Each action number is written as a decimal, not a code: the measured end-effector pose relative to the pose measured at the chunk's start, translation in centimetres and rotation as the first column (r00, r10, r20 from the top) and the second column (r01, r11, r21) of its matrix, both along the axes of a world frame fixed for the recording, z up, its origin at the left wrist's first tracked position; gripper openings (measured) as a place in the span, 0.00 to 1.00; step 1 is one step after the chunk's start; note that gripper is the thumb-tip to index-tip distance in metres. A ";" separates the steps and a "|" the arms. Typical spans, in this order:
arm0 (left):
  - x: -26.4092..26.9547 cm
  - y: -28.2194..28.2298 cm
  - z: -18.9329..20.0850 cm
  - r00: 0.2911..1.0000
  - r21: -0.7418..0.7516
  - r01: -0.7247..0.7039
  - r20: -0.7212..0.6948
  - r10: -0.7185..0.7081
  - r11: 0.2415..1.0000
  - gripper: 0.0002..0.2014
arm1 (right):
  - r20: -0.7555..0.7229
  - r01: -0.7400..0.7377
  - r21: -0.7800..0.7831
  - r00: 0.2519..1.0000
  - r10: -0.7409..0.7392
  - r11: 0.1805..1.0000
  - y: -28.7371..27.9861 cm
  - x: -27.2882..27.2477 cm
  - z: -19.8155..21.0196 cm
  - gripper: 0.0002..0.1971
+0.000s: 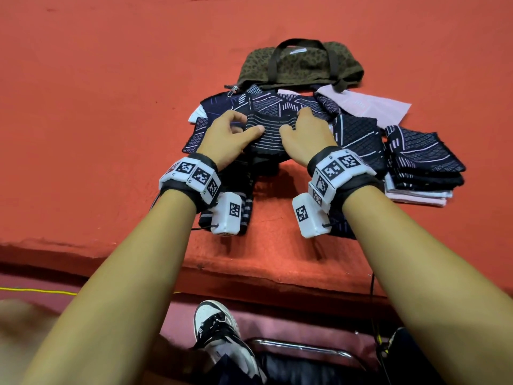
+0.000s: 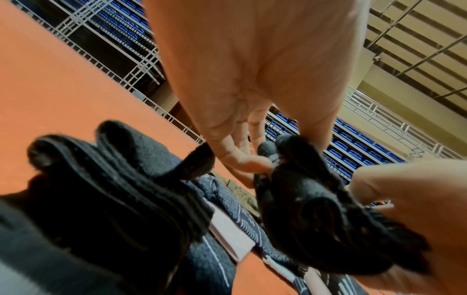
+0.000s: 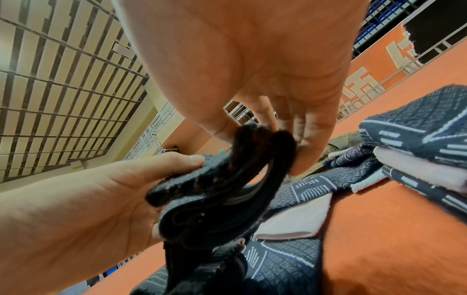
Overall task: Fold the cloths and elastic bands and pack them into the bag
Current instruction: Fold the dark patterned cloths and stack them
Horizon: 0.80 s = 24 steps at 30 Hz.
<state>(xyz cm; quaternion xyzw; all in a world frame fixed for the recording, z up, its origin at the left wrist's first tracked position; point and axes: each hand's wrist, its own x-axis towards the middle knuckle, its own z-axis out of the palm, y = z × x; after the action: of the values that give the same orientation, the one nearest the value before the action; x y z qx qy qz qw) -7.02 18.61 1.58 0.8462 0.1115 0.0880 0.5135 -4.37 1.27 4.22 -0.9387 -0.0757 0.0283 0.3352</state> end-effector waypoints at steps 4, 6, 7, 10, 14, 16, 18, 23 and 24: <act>-0.3 0.1 0.2 1.000 -0.033 0.003 0.016 -0.003 0.999 0.15 | -0.001 -0.006 0.024 1.000 0.006 1.000 0.1 -0.2 0.1 0.19; -0.5 0.2 0.2 1.000 -0.036 0.006 0.013 -0.006 0.999 0.15 | 0.000 -0.009 0.028 1.000 0.009 1.000 0.1 -0.4 0.1 0.19; -0.6 0.2 0.2 1.000 -0.037 0.006 0.010 -0.006 0.999 0.15 | -0.001 -0.012 0.029 1.000 0.012 0.999 0.1 -0.5 0.1 0.18; -0.9 0.4 0.0 1.000 -0.036 0.009 -0.013 -0.009 0.999 0.14 | -0.010 -0.029 0.033 1.000 0.029 0.999 0.3 -0.9 -0.2 0.17; -1.7 1.1 -0.7 0.998 -0.003 -0.003 -0.058 0.003 1.000 0.15 | -0.025 -0.067 0.021 0.997 0.068 0.998 0.8 -1.5 -1.0 0.17; -2.2 1.5 -1.0 0.997 -0.001 -0.016 -0.075 0.016 1.000 0.16 | -0.045 -0.081 0.026 0.996 0.082 0.996 1.2 -1.9 -1.3 0.17; -2.7 1.9 -1.1 0.996 0.007 -0.030 -0.088 0.030 1.000 0.17 | -0.057 -0.091 0.037 0.994 0.093 0.995 1.6 -2.2 -1.6 0.17; -4.0 2.8 -1.1 0.993 0.013 -0.042 -0.110 0.043 0.999 0.19 | -0.077 -0.128 0.037 0.988 0.131 0.991 2.8 -2.9 -2.1 0.18; -4.4 2.9 -1.1 0.992 0.016 -0.046 -0.115 0.047 0.999 0.18 | -0.081 -0.138 0.038 0.987 0.140 0.990 3.0 -3.1 -2.2 0.18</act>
<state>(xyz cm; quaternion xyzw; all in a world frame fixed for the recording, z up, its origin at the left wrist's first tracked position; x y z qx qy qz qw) -11.38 21.50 0.51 0.8504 0.1600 0.0516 0.4986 -7.46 4.24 2.01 -0.9235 -0.1272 0.0897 0.3506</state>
